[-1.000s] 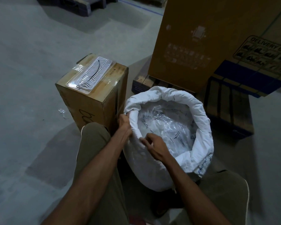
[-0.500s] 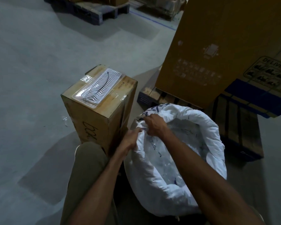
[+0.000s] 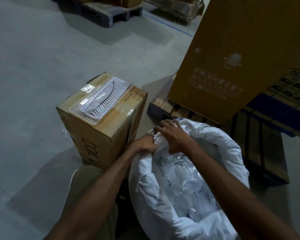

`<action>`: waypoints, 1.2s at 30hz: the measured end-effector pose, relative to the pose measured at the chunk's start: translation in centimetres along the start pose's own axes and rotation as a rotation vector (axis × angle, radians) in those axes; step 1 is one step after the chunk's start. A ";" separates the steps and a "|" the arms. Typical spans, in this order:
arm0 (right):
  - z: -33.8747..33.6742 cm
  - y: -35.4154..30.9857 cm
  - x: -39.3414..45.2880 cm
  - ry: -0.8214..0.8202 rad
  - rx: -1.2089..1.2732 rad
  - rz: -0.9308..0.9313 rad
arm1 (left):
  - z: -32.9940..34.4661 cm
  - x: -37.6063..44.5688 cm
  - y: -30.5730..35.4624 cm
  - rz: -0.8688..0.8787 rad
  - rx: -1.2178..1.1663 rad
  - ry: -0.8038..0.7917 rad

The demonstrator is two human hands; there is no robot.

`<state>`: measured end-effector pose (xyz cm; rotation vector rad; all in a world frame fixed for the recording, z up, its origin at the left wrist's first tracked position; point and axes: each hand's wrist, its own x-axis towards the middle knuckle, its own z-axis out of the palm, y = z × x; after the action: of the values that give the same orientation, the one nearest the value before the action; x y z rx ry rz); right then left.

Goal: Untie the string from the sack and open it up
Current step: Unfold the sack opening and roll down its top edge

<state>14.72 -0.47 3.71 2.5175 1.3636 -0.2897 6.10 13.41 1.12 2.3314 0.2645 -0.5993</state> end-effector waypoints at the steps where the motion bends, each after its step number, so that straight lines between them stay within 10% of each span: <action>1: 0.6 0.7 -0.6 0.024 -0.090 0.034 | -0.4 0.7 0.0 -0.030 0.001 -0.061; 5: 1.1 2.7 -1.2 -0.029 -0.118 0.151 | -0.3 1.9 0.5 -0.076 0.081 -0.127; 10: -0.6 1.8 1.6 -0.235 0.082 0.251 | 2.9 1.6 2.6 0.070 0.531 0.384; 14: -2.4 3.1 3.9 -0.542 0.206 0.215 | 3.8 4.0 3.0 0.088 0.367 0.367; 22: 2.3 6.8 -1.3 0.071 -0.014 0.292 | 0.8 7.3 3.0 -0.112 -0.119 0.062; 28: 2.3 7.6 -0.5 -0.115 0.264 0.483 | 3.7 6.2 6.7 0.158 0.535 0.360; 32: 0.8 9.0 1.3 -0.478 0.344 0.399 | 5.1 7.2 6.6 0.177 0.513 0.356; 36: 1.7 10.0 -0.6 -0.311 0.424 0.366 | 5.3 9.3 6.8 0.075 0.394 0.322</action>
<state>22.71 -6.68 3.64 2.8283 0.7658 -0.9272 14.78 5.02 -2.81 2.8063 0.2183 -0.2493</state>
